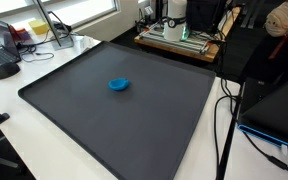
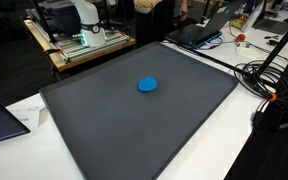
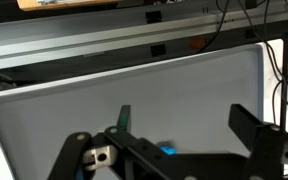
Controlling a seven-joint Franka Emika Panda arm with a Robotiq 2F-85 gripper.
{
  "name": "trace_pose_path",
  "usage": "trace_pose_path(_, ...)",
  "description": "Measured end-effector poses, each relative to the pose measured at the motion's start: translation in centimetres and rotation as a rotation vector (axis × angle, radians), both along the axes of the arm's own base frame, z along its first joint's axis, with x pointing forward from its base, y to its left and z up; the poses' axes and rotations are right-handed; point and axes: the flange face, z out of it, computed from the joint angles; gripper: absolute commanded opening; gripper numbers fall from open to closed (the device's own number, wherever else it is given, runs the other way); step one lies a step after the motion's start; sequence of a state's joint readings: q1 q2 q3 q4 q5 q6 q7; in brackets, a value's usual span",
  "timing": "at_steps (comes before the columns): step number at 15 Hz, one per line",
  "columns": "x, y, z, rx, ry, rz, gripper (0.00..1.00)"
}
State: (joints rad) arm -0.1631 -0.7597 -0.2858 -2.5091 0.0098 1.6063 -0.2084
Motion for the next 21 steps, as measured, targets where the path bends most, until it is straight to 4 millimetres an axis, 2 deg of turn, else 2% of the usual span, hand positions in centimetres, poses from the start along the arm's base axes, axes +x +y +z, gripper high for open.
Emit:
trace_pose_path(2,0.7,2.9,1.0,-0.022,-0.021,0.063,1.0)
trace_pose_path(5,1.2,8.6,3.3,-0.069,-0.074,0.189,1.0)
trace_pose_path(12,-0.7,21.7,8.6,-0.19,-0.222,0.502,1.0)
trace_pose_path(13,-1.0,22.6,8.8,-0.2,-0.228,0.515,1.0)
trace_pose_path(14,-1.0,22.7,8.8,-0.201,-0.227,0.513,1.0)
trace_pose_path(21,-0.7,21.9,8.7,-0.19,-0.221,0.496,1.0)
